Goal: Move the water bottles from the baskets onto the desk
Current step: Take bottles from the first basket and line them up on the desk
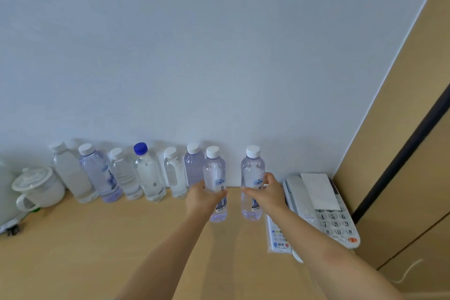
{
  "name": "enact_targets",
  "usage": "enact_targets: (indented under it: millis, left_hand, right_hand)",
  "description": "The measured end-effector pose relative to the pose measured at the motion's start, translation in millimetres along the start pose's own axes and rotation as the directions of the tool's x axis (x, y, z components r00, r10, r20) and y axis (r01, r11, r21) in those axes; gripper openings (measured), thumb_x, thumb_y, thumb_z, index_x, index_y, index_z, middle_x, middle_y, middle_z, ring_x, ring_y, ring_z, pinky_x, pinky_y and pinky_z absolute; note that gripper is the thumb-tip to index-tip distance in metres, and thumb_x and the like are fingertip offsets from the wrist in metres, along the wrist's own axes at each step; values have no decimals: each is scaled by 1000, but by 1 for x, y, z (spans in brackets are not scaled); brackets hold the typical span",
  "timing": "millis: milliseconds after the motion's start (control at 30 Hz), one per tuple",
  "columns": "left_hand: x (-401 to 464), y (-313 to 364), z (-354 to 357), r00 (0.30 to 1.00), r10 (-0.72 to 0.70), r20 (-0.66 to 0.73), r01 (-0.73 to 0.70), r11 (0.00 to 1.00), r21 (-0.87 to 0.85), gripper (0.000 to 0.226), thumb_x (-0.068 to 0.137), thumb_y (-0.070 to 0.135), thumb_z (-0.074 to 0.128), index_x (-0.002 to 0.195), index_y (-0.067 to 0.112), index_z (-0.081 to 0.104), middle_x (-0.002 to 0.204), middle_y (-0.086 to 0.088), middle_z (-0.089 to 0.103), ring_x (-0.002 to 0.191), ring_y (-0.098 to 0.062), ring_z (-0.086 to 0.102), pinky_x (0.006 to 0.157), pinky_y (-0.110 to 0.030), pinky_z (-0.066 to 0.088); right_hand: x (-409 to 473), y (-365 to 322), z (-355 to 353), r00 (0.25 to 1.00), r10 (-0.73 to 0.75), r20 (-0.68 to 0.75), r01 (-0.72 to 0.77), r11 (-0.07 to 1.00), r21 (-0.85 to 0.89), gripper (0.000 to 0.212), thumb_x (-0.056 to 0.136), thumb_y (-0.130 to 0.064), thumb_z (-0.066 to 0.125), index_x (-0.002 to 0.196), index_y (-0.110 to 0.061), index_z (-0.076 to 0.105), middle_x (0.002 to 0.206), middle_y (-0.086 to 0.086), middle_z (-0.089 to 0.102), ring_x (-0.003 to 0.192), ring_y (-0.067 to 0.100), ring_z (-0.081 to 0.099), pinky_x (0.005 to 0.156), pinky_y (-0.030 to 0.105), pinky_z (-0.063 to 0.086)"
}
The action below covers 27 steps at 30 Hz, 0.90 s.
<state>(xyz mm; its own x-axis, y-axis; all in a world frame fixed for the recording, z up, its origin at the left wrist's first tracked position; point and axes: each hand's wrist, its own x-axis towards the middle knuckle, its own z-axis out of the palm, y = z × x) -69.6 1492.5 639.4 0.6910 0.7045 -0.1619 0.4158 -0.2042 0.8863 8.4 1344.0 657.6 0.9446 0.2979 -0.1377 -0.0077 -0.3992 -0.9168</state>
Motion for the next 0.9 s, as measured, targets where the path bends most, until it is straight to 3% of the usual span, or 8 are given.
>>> enact_targets:
  millis: [100,200,300,467,667,733,800,900]
  left_hand:
    - [16,-5,16,996,79,33,-80,997,15,32,67,27,77,91,15,62,90,-1,67,84,-18,64,70,-30,50]
    - [27,-7,31,992,121,46,-123,992,26,28,68,20,75,91,15,59,91,-4,65,84,-20,62,68,-28,47]
    - [34,-8,44,994,105,20,-104,994,-28,27,68,19,75,87,11,57,87,-6,64,81,-21,62,65,-29,48]
    - [54,-10,53,999,31,-30,-35,992,-120,29,67,17,77,88,10,58,84,-8,64,79,-23,60,67,-32,50]
    - [64,-12,58,997,48,-52,-56,987,-152,32,73,13,75,100,11,58,89,-4,65,85,-22,60,77,-35,51]
    - [63,-12,59,997,60,-48,-67,984,-166,37,75,12,74,108,13,57,95,0,65,90,-19,60,81,-32,50]
    - [62,-11,61,997,67,-49,-74,983,-170,45,77,11,73,118,14,54,103,0,64,96,-17,59,87,-31,48]
    - [62,-10,64,998,33,-50,-39,990,-132,58,79,15,72,130,9,46,114,-6,61,96,-16,58,91,-34,48]
  right_hand:
    - [21,5,10,1000,24,-10,-25,998,-55,44,71,-18,80,100,-14,46,91,0,57,81,18,58,68,27,46]
    - [35,10,20,999,46,-21,-47,997,-60,43,69,-14,80,96,-13,46,87,0,57,79,18,57,65,26,43]
    - [47,13,24,997,74,-38,-75,997,-14,42,67,-8,80,93,-13,47,79,-5,57,76,18,57,60,22,43]
    - [68,12,28,997,73,-16,-73,997,2,46,65,-7,81,95,-14,47,81,-8,55,77,13,55,69,26,43]
    - [81,14,35,999,40,3,-40,999,27,36,72,-3,73,95,-13,47,77,-8,56,67,7,56,49,11,41]
    - [83,15,37,999,46,15,-46,998,41,36,71,-5,74,91,-16,46,77,-6,57,65,7,57,55,19,53]
    - [85,18,38,998,64,27,-65,997,52,40,67,-9,77,90,-22,46,84,-4,59,75,11,61,70,43,59]
    - [84,18,36,996,71,46,-74,996,54,43,70,-10,78,96,-18,44,88,-4,58,79,12,60,71,36,56]
